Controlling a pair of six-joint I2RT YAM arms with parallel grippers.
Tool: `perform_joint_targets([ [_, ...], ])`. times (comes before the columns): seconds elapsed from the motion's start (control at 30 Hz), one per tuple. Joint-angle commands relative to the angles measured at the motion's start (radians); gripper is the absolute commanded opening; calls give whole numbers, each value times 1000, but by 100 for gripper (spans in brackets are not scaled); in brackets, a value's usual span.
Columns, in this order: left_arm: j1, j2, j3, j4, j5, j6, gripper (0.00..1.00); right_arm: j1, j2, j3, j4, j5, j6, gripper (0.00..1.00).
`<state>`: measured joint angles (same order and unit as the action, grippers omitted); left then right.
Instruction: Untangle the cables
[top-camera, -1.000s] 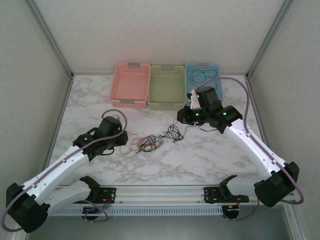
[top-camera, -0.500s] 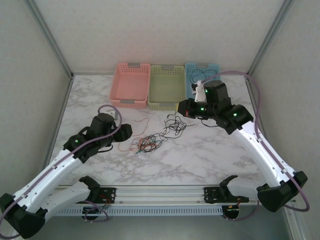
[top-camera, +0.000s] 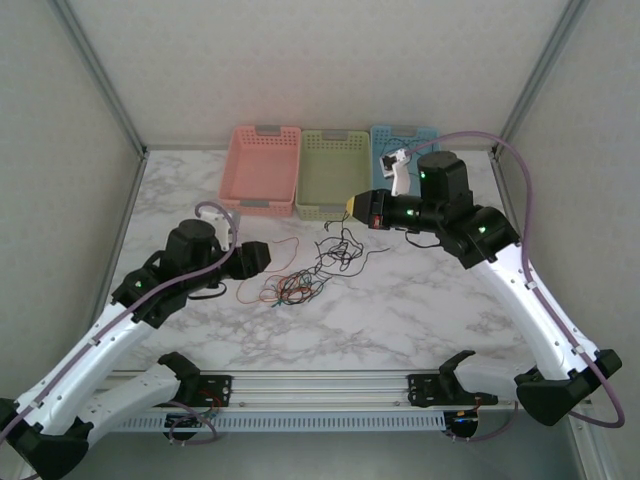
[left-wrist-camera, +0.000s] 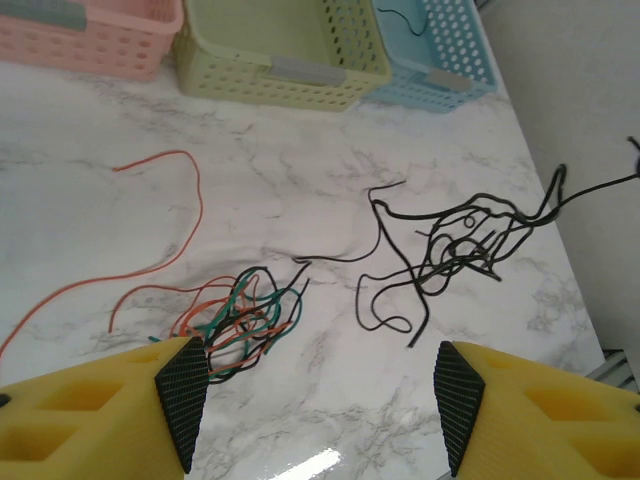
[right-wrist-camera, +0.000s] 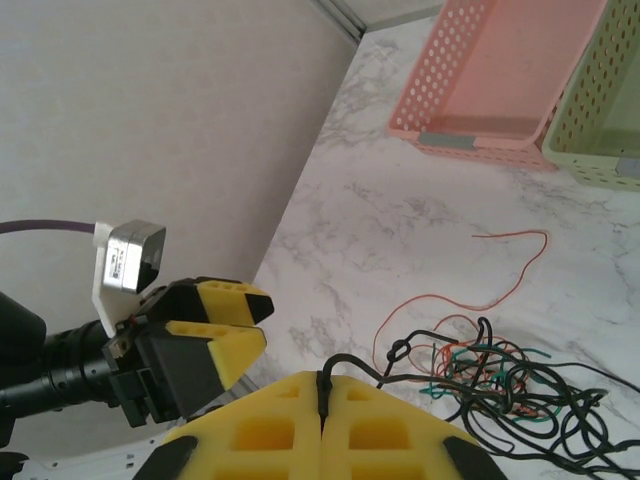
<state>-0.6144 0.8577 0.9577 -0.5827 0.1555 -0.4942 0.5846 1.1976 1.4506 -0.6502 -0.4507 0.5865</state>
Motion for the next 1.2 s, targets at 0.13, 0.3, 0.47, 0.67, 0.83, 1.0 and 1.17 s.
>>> perform_joint_targets([
  [0.13,-14,52,9,103,141,68,63,24,7,21,40,-98,-45,0],
  [0.3,-21,124,-49,265,130,140,62,27,15,34,22,-138,-87,0],
  [0.47,-33,216,-72,407,165,227,62,26,35,39,4,-161,-107,0],
  [0.67,-35,280,-111,520,148,279,61,26,50,38,2,-182,-121,0],
  [0.83,-44,286,-128,554,177,275,60,27,53,36,3,-180,-117,0],
  [1.0,-64,236,-167,539,158,266,60,28,49,29,11,-188,-116,0],
  [1.17,-90,201,-212,582,139,315,59,28,42,37,-20,-184,-150,0],
])
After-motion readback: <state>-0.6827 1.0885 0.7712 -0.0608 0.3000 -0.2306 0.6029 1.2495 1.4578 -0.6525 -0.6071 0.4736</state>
